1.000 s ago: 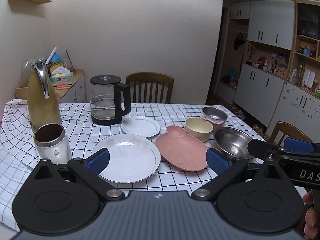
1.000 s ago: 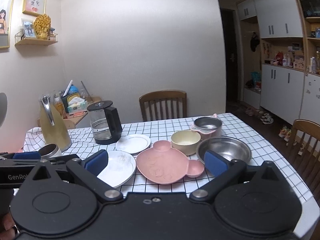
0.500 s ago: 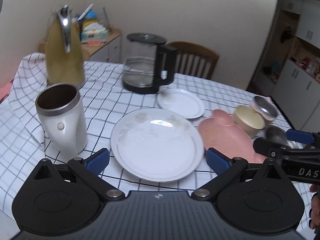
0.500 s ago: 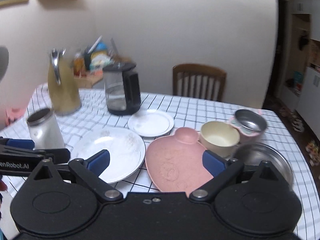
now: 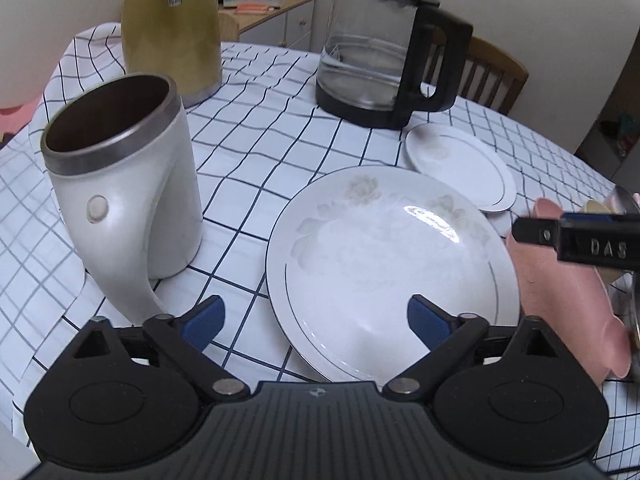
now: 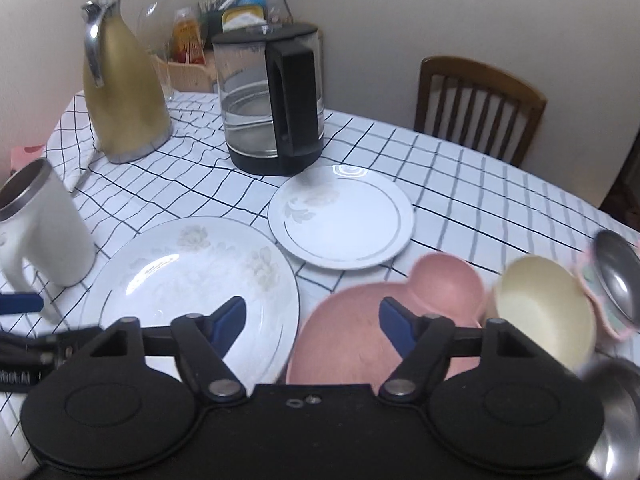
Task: Organize plates and bowls
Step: 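Close the left gripper on the large white floral plate rim while the right gripper grips it too, then lift the large floral plate with both grippers and lower it beside the white mug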
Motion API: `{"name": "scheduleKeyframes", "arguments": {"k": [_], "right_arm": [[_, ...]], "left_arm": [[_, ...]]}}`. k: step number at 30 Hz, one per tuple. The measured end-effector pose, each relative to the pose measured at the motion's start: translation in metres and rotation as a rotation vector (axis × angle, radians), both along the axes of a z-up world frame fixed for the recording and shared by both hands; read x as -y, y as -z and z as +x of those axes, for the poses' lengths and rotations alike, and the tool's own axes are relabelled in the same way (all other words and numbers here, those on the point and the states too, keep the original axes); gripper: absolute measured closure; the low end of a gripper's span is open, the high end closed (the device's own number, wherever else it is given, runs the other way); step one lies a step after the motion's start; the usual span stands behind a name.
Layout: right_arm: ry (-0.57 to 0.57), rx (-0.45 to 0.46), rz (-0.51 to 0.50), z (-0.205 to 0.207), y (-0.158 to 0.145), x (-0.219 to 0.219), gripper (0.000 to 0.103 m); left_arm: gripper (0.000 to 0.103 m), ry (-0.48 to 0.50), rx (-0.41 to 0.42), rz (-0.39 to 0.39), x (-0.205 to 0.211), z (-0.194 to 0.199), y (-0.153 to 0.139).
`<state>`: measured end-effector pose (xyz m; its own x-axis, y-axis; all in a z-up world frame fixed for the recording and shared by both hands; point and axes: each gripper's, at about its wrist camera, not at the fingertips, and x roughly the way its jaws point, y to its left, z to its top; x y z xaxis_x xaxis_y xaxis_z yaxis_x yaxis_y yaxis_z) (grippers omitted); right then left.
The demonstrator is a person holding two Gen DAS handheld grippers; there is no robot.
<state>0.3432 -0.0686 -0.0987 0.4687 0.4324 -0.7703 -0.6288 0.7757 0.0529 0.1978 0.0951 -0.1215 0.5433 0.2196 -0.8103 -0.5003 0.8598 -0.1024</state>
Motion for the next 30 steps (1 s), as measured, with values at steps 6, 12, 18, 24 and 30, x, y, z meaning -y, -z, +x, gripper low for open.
{"name": "scheduleKeyframes", "arguments": {"k": [6,12,18,24,30], "right_arm": [[-0.073,-0.077,-0.01,0.029,0.016,-0.027,0.05],[-0.078,-0.177,0.01,0.051,0.033,-0.034,0.067],[-0.079,-0.241,0.027,0.058,0.043,-0.033,0.084],[-0.066,-0.274,0.052,0.061,0.045,-0.029,0.091],[-0.055,-0.275,0.05,0.06,0.044,-0.029,0.091]], "left_arm": [[0.023,-0.046,-0.032,-0.035,-0.008,0.008,0.011],[0.041,-0.075,-0.049,-0.1,-0.015,0.011,0.02],[0.061,-0.094,-0.041,-0.168,-0.022,0.01,0.023],[0.07,-0.132,-0.033,-0.261,-0.03,0.007,0.027],[0.081,-0.146,-0.032,-0.279,-0.038,0.005,0.029]]}}
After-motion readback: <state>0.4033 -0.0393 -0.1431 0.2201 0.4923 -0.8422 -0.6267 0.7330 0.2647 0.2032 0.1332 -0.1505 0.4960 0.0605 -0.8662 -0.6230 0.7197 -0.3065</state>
